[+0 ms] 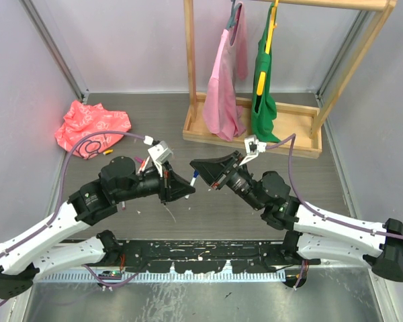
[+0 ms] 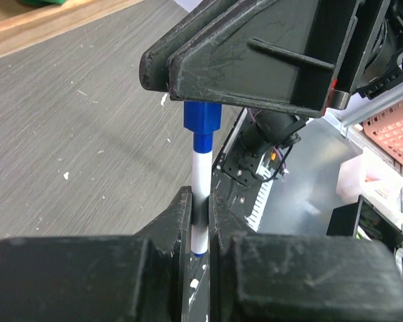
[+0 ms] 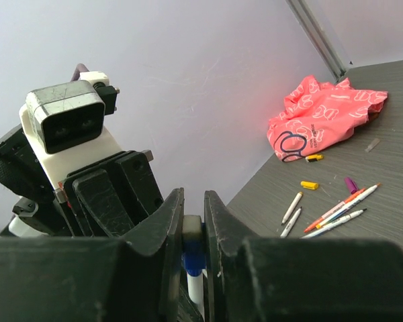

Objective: Insert the pens into the pen caps
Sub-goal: Press the pen cap onto the pen.

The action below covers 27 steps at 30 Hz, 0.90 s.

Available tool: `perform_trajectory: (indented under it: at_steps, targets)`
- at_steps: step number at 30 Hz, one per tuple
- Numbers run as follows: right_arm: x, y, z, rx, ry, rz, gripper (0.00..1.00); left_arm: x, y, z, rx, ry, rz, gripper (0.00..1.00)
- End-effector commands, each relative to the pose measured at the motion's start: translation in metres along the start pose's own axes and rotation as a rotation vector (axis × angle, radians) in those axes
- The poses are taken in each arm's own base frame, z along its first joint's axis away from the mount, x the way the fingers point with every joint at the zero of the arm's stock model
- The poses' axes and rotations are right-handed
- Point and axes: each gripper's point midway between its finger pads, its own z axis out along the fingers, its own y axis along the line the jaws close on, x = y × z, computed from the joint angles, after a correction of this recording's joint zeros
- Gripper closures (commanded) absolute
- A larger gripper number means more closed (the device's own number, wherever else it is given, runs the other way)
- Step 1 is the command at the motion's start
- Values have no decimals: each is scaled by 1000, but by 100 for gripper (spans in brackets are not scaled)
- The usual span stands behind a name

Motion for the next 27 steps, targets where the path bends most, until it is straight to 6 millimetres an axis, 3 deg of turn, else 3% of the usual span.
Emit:
perform_trajectory:
  at_steps: [1,9,14,19,27]
  targets:
    - [107,-18,-31,34,339,-25,100,-140,-32,-27,13,-472,108,100]
    - [157,-25,-55,76,445,-39,100,-167,-44,-45,24,-560,125,100]
    - [174,-29,-64,106,457,-52,100,-171,-45,-45,22,-564,122,100]
    - [149,-22,-57,111,392,-92,100,-156,-42,-37,22,-493,117,100]
    - [71,10,-25,113,243,-176,92,-111,-42,-20,92,-320,121,100]
